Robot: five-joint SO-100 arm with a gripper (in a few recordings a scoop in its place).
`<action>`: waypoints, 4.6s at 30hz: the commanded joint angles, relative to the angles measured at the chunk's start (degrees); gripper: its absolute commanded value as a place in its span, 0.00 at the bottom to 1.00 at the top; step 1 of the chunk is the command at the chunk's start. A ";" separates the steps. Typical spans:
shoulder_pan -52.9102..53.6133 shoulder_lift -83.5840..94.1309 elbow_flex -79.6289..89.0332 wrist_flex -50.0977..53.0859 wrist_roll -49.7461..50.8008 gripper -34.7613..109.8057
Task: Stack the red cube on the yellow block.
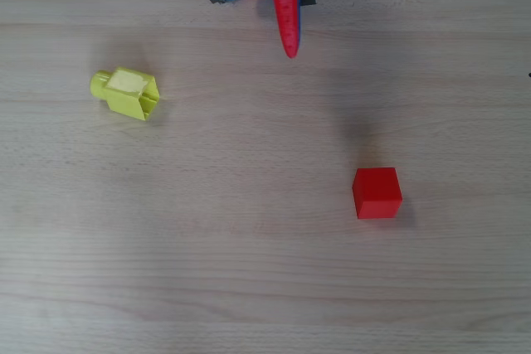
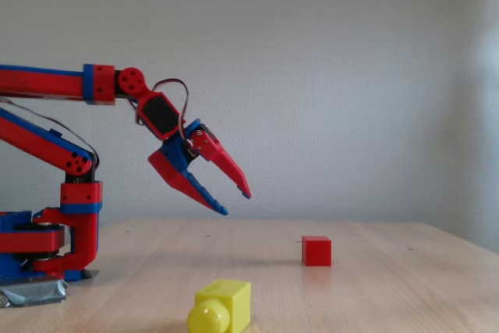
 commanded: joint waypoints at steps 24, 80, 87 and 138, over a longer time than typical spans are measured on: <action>-9.93 -54.05 -55.11 36.30 7.91 0.66; -8.35 -96.59 -90.70 25.75 1.76 0.44; -8.17 -96.50 -89.21 24.79 3.52 0.34; 27.86 -21.80 -41.48 21.88 -3.87 0.33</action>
